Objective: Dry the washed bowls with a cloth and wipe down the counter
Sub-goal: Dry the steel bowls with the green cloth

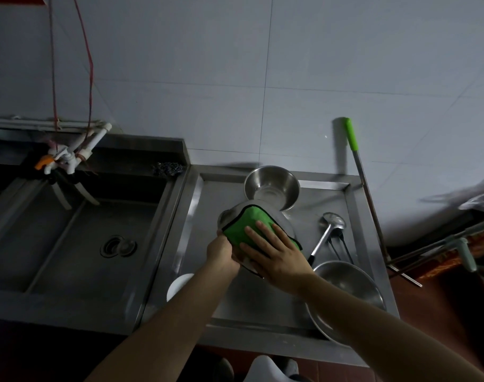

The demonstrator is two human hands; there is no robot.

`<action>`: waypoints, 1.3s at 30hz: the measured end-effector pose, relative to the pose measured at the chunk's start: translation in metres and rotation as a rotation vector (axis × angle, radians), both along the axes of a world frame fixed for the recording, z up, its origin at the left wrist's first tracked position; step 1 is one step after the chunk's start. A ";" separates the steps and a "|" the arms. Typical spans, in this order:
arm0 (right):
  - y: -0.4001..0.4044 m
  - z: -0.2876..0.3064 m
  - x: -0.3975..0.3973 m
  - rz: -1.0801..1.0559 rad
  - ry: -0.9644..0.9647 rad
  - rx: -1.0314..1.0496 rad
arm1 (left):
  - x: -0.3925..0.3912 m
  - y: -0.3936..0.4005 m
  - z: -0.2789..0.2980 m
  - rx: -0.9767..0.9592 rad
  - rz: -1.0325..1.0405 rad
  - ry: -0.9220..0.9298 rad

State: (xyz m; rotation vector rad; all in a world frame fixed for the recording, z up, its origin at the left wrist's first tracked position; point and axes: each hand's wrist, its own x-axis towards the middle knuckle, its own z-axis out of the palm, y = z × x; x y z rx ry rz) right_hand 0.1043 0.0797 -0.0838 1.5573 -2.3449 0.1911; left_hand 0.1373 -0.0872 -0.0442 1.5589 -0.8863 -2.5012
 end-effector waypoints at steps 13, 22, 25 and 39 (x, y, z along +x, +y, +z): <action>0.002 0.002 0.005 0.045 -0.079 0.215 | -0.004 -0.038 -0.007 -0.021 -0.170 -0.194; -0.018 0.001 0.004 -0.066 -0.126 -0.078 | 0.007 0.009 0.001 -0.063 -0.057 0.054; -0.014 -0.004 0.005 -0.064 -0.104 -0.075 | 0.015 0.016 -0.004 -0.067 -0.040 0.100; -0.035 0.024 0.020 -0.200 -0.157 -0.043 | -0.014 -0.029 0.023 -0.072 -0.133 0.048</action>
